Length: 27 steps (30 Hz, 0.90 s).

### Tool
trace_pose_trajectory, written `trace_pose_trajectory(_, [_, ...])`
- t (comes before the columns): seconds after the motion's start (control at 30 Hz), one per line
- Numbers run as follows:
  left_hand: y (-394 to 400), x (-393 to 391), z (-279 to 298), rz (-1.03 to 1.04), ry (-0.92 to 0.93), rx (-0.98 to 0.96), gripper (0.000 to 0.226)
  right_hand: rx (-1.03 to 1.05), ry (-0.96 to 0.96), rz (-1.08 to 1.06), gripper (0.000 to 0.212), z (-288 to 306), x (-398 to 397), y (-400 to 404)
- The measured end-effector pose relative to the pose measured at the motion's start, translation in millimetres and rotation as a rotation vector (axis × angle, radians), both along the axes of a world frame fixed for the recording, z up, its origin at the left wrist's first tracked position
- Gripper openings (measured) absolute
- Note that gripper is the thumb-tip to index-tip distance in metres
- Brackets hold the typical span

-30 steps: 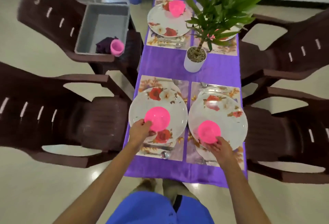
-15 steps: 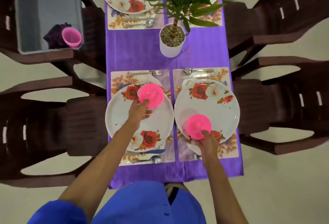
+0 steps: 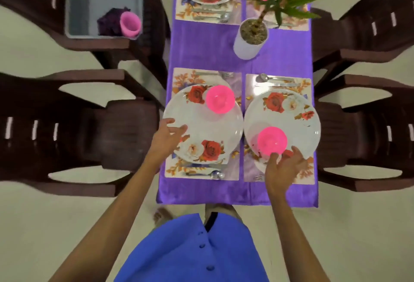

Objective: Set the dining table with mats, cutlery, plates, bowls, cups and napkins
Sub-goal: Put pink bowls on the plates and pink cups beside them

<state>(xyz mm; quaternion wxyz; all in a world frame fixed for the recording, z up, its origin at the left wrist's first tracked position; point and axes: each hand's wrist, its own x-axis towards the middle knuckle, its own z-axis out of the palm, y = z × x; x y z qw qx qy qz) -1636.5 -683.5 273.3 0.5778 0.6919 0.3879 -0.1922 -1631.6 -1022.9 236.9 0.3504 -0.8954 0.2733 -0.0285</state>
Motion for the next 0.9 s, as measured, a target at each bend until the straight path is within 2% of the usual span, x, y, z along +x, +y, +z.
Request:
trace_pose_trajectory(0.1, [49,-80,33,-0.103,-0.060,0.157,0.032,-0.046,-0.097,0.268,0.044,20,-20,40])
trace_pose_trajectory(0.17, [88,-143,43,-0.068,-0.112,0.270,0.024,-0.056,-0.112,0.503,0.035,34,-41,84])
trace_pose_trajectory(0.3, [159,-266,61,0.031,-0.173,0.324,0.019,0.039,-0.075,0.807,0.017,60,-104,200])
trace_pose_trajectory(0.43, [220,-381,90,0.186,-0.210,0.386,0.013,0.179,0.038,1.079,0.011,78,-186,340])
trace_pose_trajectory(0.57, [277,-455,109,0.305,-0.210,0.425,0.008,0.294,0.108,1.310,0.018,112,-253,462])
trace_pose_trajectory(0.6, [317,-484,118,0.375,-0.203,0.437,0.009,0.299,0.103,1.381,0.018,124,-280,516])
trace_pose_trajectory(0.77, [381,-504,135,0.439,-0.251,0.430,0.015,0.382,0.129,1.470,0.018,158,-305,606])
trace_pose_trajectory(0.9, [490,-514,144,0.306,-0.253,0.435,0.017,0.418,0.121,1.452,0.016,149,-323,721])
